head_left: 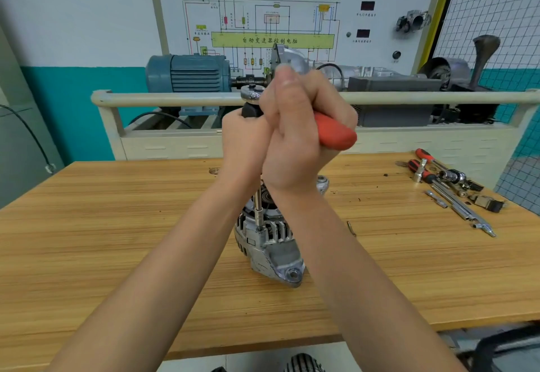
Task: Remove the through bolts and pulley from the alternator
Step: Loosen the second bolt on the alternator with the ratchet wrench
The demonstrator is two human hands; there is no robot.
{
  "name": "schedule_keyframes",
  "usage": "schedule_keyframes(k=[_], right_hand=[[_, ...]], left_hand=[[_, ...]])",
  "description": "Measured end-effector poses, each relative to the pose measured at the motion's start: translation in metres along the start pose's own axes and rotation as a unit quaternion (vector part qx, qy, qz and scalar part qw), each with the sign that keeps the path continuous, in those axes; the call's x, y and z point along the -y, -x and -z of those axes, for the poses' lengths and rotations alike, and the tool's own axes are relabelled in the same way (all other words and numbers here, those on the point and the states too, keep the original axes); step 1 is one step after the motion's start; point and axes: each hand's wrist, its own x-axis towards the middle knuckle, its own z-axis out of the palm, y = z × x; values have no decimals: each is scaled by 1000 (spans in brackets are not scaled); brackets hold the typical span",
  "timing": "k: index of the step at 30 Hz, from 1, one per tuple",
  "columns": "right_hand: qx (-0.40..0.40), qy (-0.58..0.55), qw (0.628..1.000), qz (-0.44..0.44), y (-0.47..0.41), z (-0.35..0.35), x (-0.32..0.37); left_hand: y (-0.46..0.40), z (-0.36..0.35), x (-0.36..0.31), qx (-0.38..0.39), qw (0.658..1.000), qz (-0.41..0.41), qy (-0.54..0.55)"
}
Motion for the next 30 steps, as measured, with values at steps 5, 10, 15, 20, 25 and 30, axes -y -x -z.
schedule_keyframes(k=[5,10,15,20,25,30], right_hand=[[-19,-166,970,-175,-24,18,-2],[-92,-342,863,-360,-45,41,-14],[-134,-401,825,-375,-43,45,-19],[-50,-234,944,-228,-27,27,-8],[15,-16,1000,6,-1,4,-5],[-3,-81,994,-77,-12,10,-4]], left_hand=[[-3,12,0,93,972,94,194],[-10,26,4,253,931,101,242],[-10,24,4,292,917,121,244],[-8,11,3,110,973,120,166],[7,-5,-4,56,986,-153,31],[0,3,2,13,991,42,130]])
